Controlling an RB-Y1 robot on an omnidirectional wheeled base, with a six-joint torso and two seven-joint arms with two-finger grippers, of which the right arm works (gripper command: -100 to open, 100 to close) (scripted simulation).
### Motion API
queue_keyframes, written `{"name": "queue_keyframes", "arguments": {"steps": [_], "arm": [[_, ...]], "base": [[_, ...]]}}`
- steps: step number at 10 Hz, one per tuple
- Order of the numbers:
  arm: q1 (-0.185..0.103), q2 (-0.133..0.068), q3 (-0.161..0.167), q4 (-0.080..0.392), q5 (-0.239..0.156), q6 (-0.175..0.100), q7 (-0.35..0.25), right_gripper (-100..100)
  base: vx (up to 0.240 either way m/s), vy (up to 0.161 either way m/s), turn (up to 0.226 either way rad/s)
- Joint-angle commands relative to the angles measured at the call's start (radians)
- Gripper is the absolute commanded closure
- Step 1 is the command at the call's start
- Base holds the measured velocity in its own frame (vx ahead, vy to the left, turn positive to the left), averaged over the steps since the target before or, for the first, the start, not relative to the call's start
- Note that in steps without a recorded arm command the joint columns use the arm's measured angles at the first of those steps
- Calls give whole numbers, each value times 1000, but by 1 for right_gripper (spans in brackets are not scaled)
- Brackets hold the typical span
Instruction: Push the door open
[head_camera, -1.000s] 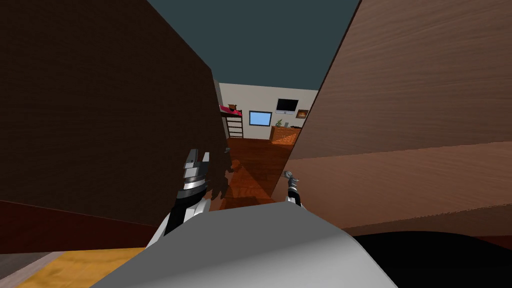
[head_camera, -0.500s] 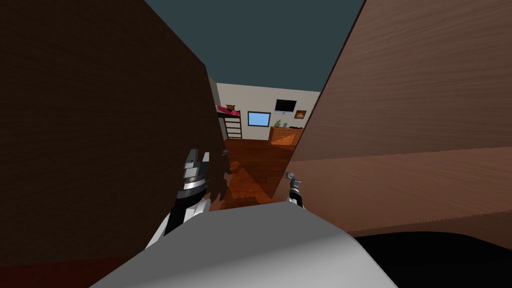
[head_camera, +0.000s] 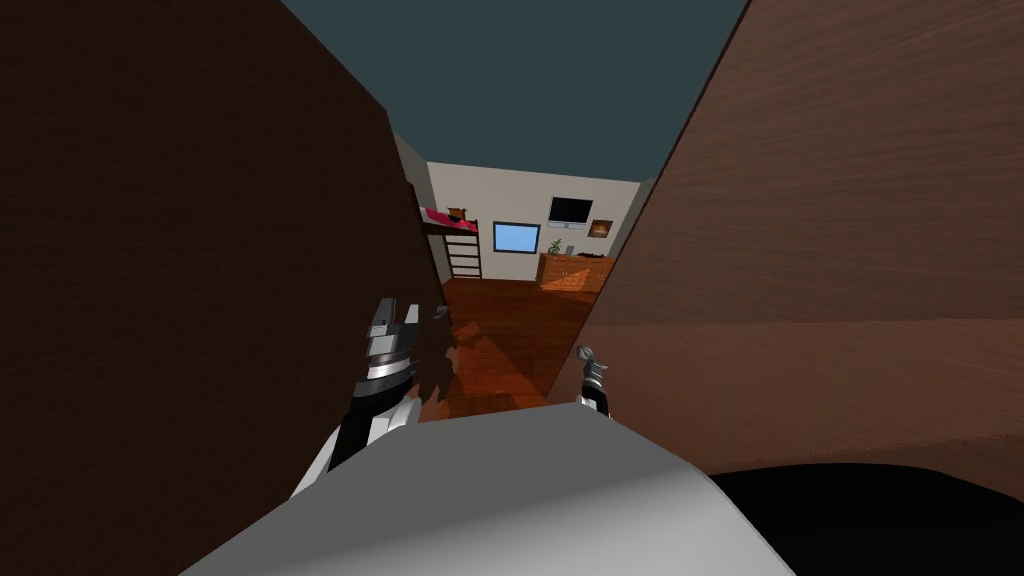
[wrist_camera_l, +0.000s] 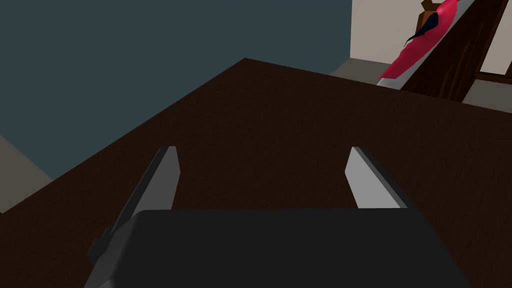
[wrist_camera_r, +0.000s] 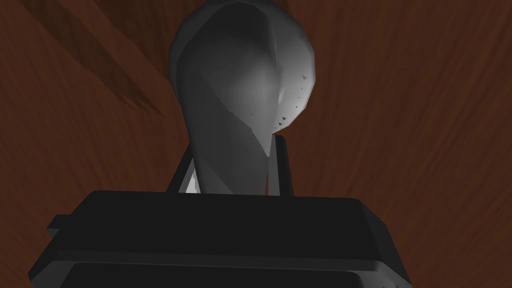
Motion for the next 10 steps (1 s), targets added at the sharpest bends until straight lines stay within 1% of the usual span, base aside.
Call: {"name": "queue_keyframes", "arguments": {"steps": [1, 5, 6, 7, 9, 10], "arm": [[-4, -12, -18, 17, -11, -8, 3, 100], [1, -19, -61, 27, -40, -15, 20, 100], [3, -22, -78, 31, -52, -17, 26, 100], [3, -22, -78, 31, -52, -17, 26, 100], [3, -22, -78, 31, -52, -17, 26, 100], [5, -26, -101, 37, -67, -21, 35, 100]], "base": [[162, -26, -39], [224, -58, -52], [220, -86, -57], [166, -73, -31], [32, -16, 1], [130, -25, -40]]}}
